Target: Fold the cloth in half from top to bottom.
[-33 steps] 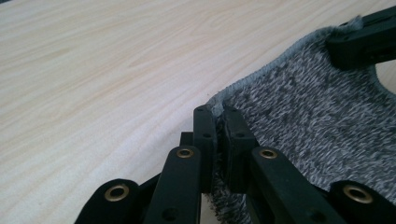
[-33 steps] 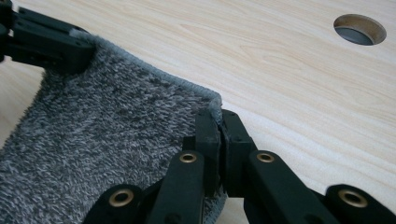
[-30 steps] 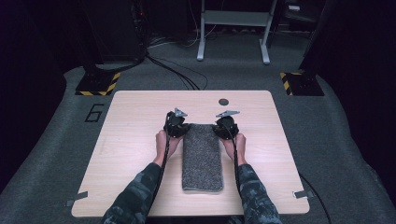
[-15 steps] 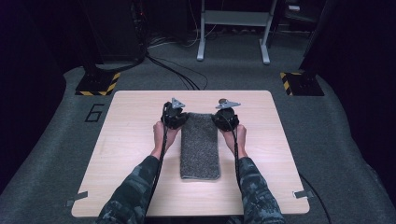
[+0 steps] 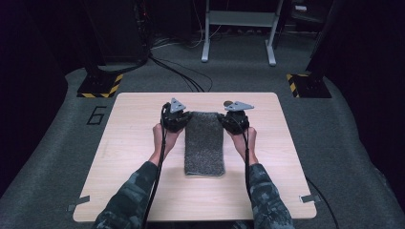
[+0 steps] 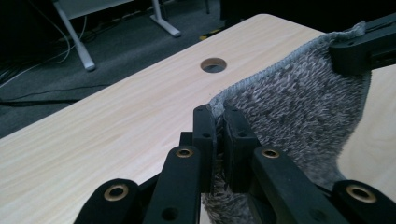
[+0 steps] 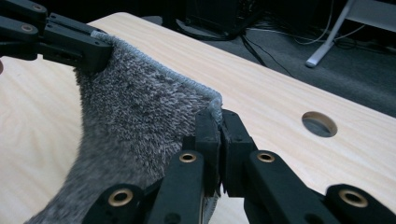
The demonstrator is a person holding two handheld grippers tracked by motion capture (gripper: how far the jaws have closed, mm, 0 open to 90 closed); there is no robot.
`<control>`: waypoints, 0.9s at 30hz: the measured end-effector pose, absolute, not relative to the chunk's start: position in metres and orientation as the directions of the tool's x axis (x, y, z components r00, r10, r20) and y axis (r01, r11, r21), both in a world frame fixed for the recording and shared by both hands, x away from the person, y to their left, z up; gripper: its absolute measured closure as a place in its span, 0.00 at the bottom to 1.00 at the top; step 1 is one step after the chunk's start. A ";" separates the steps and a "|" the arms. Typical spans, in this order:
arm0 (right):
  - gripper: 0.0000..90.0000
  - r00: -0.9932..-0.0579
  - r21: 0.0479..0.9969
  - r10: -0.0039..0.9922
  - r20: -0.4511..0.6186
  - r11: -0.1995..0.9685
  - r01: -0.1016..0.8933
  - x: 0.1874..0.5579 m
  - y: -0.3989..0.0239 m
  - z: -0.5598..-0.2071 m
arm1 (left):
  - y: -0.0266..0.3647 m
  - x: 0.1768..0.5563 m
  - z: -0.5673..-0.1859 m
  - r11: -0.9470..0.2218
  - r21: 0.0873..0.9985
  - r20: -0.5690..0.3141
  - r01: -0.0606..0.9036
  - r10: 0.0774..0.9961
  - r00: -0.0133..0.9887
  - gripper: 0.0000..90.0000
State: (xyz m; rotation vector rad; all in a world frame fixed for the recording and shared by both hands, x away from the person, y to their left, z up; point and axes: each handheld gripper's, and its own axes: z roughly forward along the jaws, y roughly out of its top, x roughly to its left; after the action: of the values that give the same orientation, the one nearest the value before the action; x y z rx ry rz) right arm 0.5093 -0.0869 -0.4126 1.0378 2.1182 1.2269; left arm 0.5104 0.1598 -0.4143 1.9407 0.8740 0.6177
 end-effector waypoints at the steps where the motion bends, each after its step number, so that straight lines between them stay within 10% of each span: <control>1: 0.97 -0.602 0.874 0.798 -0.028 0.312 0.373 0.505 -0.088 -0.414 | 0.160 0.507 -0.416 -0.352 0.879 0.077 0.323 0.771 0.632 0.94; 27: 0.96 -0.693 0.823 0.721 0.005 0.391 0.412 0.424 -0.096 -0.482 | 0.169 0.431 -0.486 -0.401 0.818 -0.023 0.413 0.694 0.719 0.91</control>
State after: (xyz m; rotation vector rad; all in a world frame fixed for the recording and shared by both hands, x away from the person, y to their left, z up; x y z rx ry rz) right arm 0.4244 -0.0961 -0.4817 0.9831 2.3011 1.2102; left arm 0.4313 0.1689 -0.4857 2.0474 0.8408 0.4071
